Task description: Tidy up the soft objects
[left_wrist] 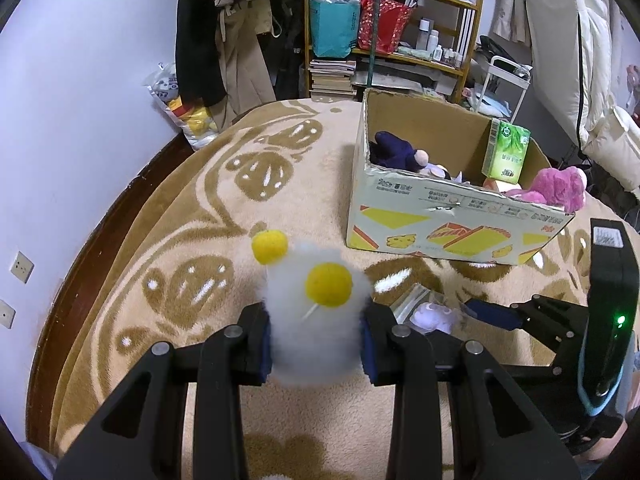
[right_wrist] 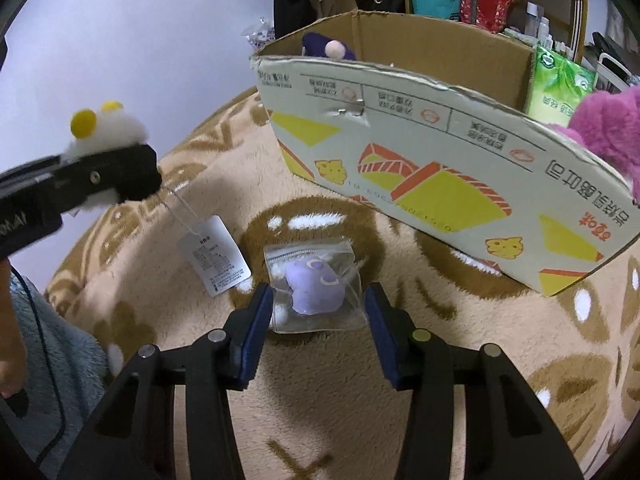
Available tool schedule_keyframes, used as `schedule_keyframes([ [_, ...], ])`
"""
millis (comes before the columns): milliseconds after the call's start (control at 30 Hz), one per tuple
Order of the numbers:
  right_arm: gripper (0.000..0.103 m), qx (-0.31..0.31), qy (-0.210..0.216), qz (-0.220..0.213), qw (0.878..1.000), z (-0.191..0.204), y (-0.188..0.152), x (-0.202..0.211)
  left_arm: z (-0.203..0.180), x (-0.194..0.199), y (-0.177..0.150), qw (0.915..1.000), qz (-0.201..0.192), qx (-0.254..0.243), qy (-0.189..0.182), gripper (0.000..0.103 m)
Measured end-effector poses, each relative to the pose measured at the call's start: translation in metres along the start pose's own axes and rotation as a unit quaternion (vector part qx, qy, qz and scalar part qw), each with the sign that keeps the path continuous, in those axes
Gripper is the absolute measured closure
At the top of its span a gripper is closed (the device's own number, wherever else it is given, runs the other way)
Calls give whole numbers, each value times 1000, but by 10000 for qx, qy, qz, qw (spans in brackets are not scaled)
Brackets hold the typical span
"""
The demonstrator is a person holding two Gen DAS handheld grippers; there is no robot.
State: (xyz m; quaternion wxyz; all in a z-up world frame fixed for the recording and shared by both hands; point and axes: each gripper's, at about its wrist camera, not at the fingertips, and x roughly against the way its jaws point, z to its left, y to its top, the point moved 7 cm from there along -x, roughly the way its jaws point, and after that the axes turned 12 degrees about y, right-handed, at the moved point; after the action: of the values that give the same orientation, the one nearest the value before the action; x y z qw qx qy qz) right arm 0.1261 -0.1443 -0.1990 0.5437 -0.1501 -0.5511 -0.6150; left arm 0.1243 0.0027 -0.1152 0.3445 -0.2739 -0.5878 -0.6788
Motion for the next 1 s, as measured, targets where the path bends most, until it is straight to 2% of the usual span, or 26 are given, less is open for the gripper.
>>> schedule_keyframes([
  [333,53,-156,100,-68,9998,-1,0,6,-1,0,-1,10000,-5,13,5,70],
  [733,53,-523,75,-414,9977,-17,4,36,-5,2,-1,10000,-51,-13,-54,70],
  [1000,53,-539,34,-775,9955,-15,10,66,-10,8,1,9997,-179,-44,-157,70],
])
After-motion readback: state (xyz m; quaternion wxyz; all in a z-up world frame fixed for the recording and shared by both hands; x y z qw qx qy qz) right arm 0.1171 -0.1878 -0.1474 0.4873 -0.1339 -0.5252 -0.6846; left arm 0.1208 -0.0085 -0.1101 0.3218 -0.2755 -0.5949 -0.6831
